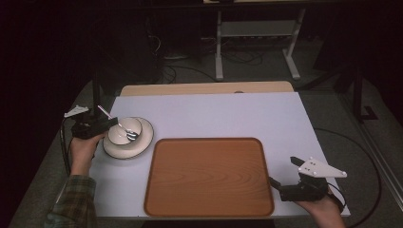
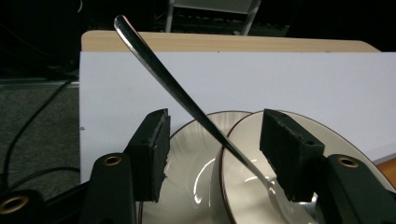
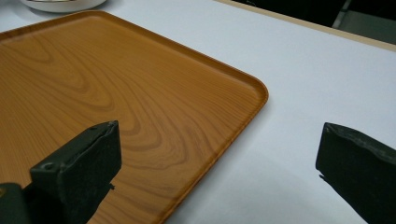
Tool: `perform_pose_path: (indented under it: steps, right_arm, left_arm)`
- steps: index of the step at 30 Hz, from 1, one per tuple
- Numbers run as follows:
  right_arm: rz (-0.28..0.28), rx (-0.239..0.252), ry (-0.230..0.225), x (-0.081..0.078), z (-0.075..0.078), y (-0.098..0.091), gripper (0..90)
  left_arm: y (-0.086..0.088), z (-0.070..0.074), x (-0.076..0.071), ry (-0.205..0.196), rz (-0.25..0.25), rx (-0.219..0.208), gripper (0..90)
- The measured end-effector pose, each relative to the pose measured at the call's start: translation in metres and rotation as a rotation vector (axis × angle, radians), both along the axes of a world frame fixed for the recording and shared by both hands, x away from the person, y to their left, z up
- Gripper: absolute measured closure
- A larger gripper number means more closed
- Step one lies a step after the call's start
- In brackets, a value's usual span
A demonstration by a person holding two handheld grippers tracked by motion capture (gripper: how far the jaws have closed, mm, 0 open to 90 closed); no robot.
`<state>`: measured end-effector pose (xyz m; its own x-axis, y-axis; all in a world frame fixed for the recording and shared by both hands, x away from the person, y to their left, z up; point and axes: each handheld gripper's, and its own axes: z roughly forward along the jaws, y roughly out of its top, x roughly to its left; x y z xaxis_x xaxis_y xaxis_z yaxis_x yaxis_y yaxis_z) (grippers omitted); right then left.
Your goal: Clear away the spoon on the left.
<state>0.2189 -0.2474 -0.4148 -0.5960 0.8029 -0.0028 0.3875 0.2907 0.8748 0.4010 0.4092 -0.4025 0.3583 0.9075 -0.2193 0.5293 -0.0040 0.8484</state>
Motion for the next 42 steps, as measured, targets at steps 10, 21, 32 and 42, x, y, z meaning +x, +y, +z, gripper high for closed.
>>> perform_pose_path:
  steps: [10,21,32,42]
  right_arm:
    - [-0.004,0.0,-0.002,-0.001,-0.0002,-0.0016,0.0]
    - [-0.009,-0.005,-0.002,-0.0009,-0.0005,-0.0021,0.0]
    - [-0.011,-0.006,0.0,-0.0012,-0.0007,-0.0022,0.0]
    - [-0.008,-0.007,-0.002,-0.002,-0.0005,-0.0023,0.0]
  left_arm:
    - [-0.0055,-0.0053,0.0039,0.008,-0.015,-0.02,52.0]
    - [-0.0043,-0.0063,0.0038,0.0,-0.018,-0.018,64.5]
    - [-0.0047,-0.0067,0.0038,0.001,-0.02,-0.009,72.1]
    - [-0.0048,0.0018,-0.0016,-0.041,-0.023,-0.014,80.3]
